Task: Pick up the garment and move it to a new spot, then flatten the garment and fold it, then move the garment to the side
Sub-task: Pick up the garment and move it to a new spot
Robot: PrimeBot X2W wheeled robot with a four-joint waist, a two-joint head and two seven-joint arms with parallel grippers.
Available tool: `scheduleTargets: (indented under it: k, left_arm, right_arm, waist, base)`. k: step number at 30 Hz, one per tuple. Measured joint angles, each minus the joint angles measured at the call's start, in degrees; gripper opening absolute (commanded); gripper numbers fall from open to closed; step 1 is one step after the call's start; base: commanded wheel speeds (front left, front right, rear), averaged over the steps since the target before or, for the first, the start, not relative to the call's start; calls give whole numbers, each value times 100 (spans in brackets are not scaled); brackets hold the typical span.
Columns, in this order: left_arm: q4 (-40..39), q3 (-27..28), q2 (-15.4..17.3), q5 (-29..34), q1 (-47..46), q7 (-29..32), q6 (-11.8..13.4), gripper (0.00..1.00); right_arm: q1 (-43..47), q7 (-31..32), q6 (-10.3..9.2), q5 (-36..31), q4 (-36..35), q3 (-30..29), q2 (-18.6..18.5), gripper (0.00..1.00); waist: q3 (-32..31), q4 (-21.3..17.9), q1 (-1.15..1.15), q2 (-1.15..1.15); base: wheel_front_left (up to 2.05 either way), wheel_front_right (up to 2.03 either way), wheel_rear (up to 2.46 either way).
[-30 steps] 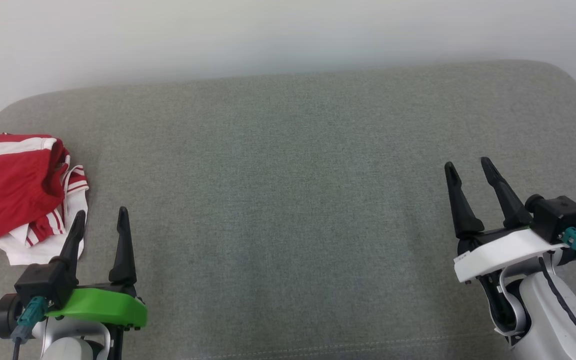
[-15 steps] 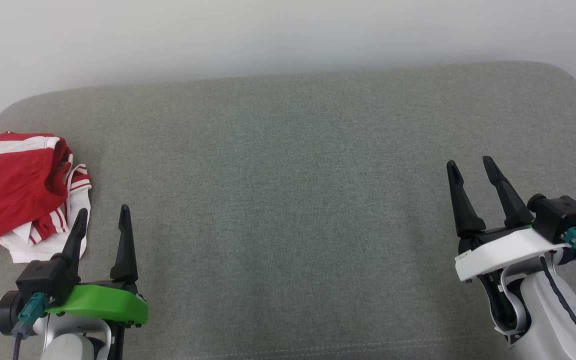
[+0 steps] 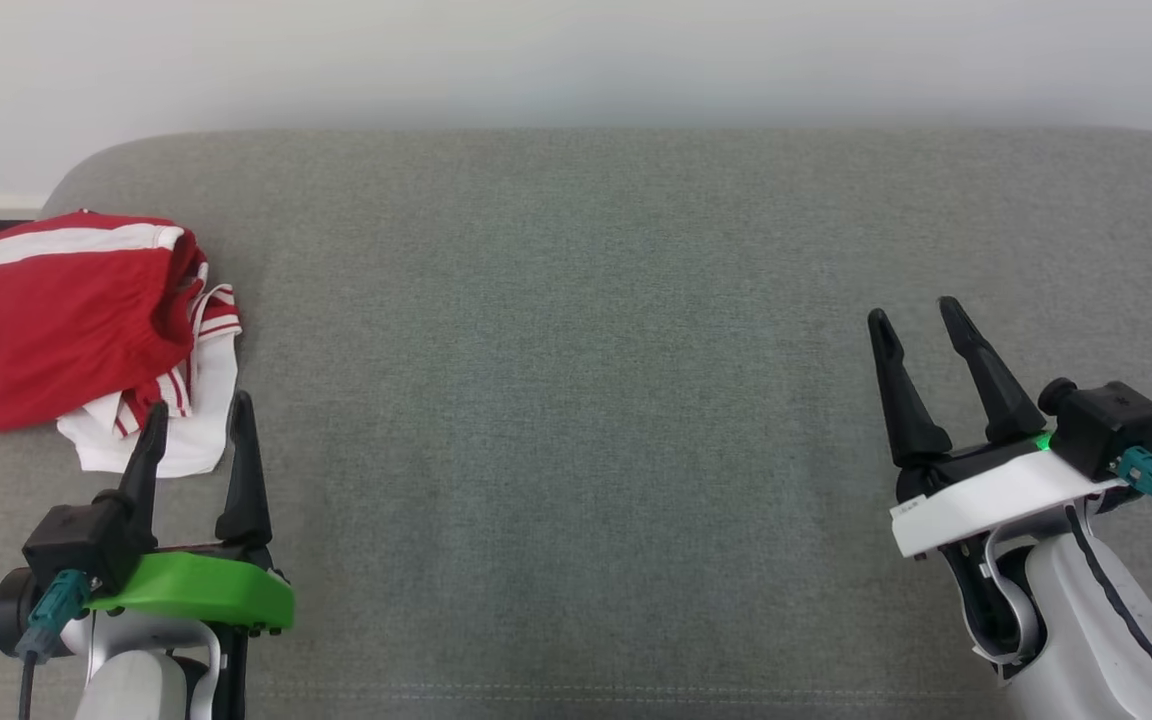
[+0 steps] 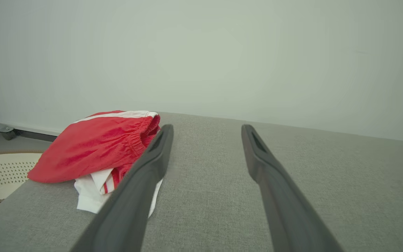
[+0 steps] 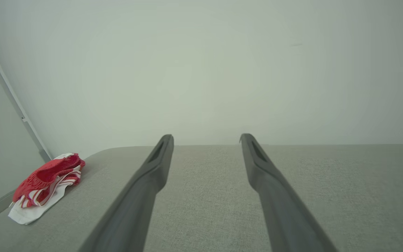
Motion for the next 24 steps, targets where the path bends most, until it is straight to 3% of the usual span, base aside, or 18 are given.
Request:
scheduleTargets:
  k: [24]
  left_arm:
    - [-14,397,-79,-276,-231,-1,-1,100]
  right_arm:
    - [-353,0,155,-166,-23,394,86,100]
  waist:
    - [359,1157,0,0]
  base:
    - [0,0,0]
